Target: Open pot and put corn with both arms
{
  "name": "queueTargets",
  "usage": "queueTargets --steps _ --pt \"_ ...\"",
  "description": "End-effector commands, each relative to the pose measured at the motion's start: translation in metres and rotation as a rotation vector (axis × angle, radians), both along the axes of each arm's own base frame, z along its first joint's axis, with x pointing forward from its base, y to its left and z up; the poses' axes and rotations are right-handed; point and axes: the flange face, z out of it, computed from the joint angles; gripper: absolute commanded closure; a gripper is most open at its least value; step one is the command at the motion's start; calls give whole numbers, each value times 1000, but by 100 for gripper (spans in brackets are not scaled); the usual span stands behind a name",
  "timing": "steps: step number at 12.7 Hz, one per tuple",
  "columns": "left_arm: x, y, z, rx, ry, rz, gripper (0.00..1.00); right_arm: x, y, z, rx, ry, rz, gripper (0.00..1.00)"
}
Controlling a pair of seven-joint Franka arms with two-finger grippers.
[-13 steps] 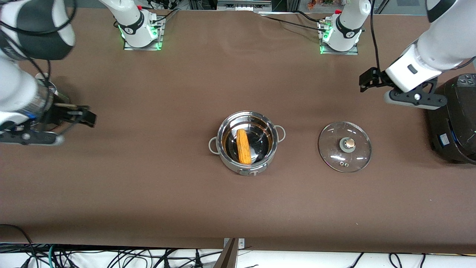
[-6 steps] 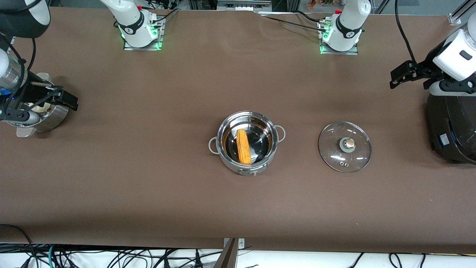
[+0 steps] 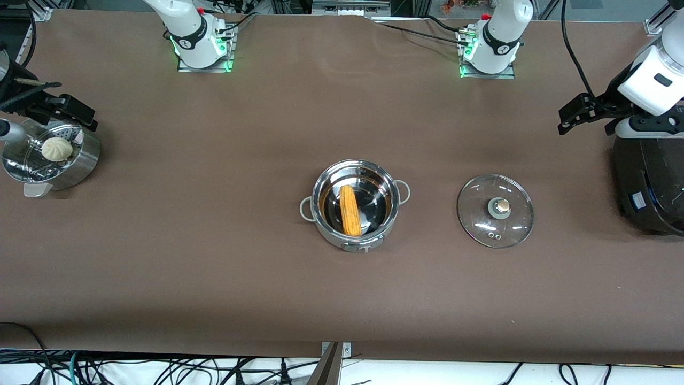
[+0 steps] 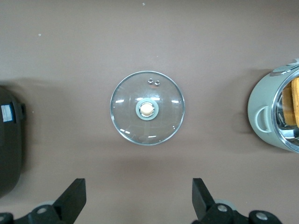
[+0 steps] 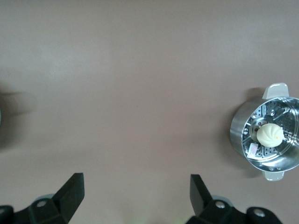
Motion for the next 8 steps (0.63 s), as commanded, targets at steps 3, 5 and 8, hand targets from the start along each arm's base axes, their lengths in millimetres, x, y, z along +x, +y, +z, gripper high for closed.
queueTargets --steps 3,5,8 --pt "0 0 5 -9 32 8 0 18 -17 -10 10 8 -5 0" --pt "1 -1 5 -9 32 8 0 20 -17 -12 11 8 -7 0" --pt "2 -1 6 -7 28 2 0 21 -17 -16 11 15 -7 0"
